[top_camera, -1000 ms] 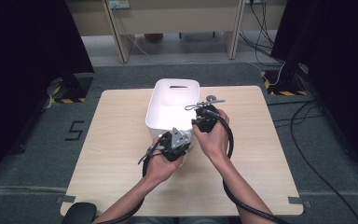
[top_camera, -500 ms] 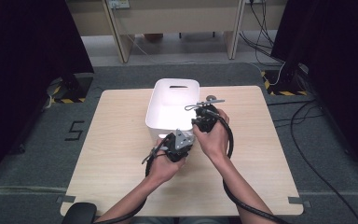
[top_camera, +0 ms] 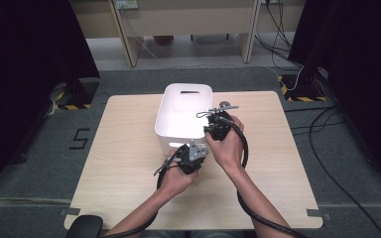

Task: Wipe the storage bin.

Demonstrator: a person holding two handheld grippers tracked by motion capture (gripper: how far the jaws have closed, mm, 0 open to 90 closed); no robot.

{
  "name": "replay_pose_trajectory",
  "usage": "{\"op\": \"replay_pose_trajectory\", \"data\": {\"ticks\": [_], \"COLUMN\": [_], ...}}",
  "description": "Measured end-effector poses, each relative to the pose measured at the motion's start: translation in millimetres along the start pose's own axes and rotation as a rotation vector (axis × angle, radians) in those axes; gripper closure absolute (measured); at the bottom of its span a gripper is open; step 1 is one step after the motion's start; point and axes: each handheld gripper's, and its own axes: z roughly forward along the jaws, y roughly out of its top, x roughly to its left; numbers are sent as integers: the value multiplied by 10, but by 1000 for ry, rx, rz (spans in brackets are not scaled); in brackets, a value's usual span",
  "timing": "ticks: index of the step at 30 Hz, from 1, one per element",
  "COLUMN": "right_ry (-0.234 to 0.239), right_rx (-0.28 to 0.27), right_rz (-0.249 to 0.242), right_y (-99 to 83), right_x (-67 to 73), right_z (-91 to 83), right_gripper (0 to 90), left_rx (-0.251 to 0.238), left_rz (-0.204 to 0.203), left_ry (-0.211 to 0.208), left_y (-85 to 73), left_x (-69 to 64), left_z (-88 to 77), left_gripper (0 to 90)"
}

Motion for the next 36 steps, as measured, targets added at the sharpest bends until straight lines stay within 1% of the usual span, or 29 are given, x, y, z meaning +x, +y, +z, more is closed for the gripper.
{"op": "replay_pose_trajectory", "data": {"ticks": [9, 17, 21, 24, 26, 27, 28, 29, 31, 33, 34, 36], "right_ry": [-2, -3, -4, 4, 11, 13, 20, 21, 18, 23, 21, 19], "right_rx": [0, -1, -1, 7, 15, 16, 18, 18, 20, 26, 27, 28], "right_rz": [-1, -5, -5, 4, 17, 23, 41, 48, 39, 48, 43, 40], "right_y": [-1, -2, -2, 6, 1, -2, -5, -8, -12, -13, -10, -5], "right_x": [4, 6, 4, -7, -13, -16, -17, -14, -17, -14, -15, -16], "right_z": [0, 1, 1, 5, 21, 34, 49, 61, 81, 97, 98, 99], "right_gripper": [773, 772, 770, 746, 701, 675, 656, 649, 655, 661, 664, 671], "left_rx": [34, 64, 67, 67, 66, 57, 62, 60, 57, 53, 55, 50], "left_rz": [-1, -3, -5, -3, -5, -16, -15, -14, -16, -25, -27, -37], "left_ry": [-10, -14, -18, -18, -20, -20, -20, -14, -11, -6, -4, 11], "left_y": [-55, -85, -83, -82, -88, -99, -107, -121, -154, -204, -235, -303], "left_x": [-2, 6, 8, 16, 32, 44, 63, 78, 119, 171, 205, 280], "left_z": [87, 108, 105, 45, -10, -50, -92, -134, -226, -327, -383, -497], "left_gripper": [793, 792, 791, 790, 790, 789, 789, 789, 789, 789, 789, 789]}}
